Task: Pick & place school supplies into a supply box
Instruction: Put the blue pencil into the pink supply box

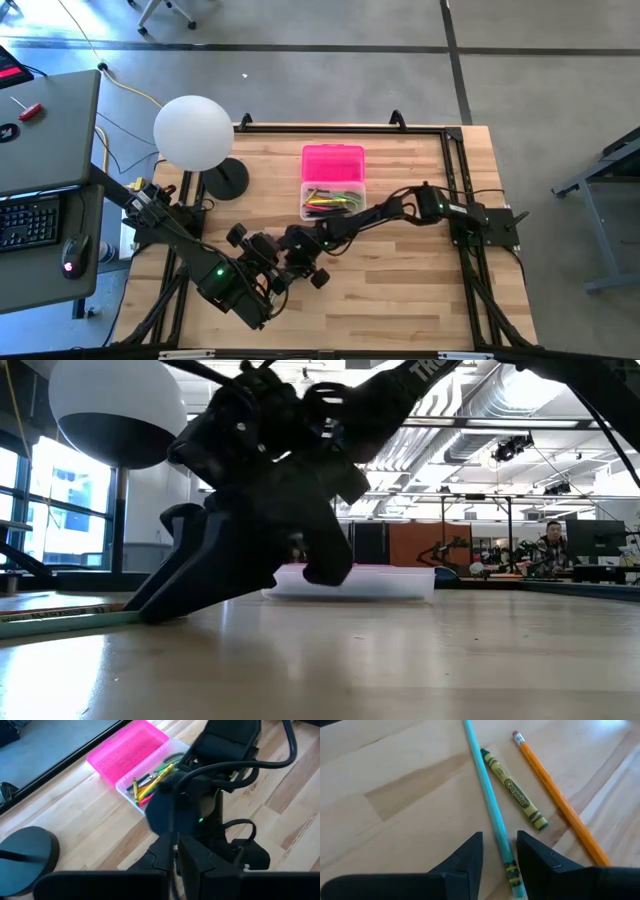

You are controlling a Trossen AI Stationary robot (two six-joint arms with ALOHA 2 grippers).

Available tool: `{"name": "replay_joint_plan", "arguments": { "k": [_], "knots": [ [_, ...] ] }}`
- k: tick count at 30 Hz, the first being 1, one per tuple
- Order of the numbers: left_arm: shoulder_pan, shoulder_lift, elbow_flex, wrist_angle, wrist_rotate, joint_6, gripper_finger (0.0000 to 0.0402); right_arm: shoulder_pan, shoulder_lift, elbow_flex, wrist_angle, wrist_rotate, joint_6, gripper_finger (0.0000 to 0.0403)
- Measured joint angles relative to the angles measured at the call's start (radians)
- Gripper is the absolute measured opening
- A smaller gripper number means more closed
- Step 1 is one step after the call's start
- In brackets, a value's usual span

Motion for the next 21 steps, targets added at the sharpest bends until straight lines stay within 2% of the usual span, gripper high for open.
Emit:
{"name": "replay_joint_plan", "arguments": {
  "k": [6,9,16,21],
  "knots": [
    [0.000,0.000,0.000,0.000,0.002,0.000,0.0062,0.021,0.000,-0.206,0.393,0.003,0.024,0.0098],
    [0.000,0.000,0.000,0.000,0.002,0.000,0.0062,0.023,0.001,-0.294,0.566,0.002,0.117,0.0098],
    [0.000,0.000,0.000,0.000,-0.005,0.000,0.0062,0.023,-0.001,-0.346,0.600,0.021,0.153,0.0095],
    [0.000,0.000,0.000,0.000,-0.005,0.000,0.0062,0.027,0.000,-0.344,0.595,0.029,0.157,0.0061]
  ]
}}
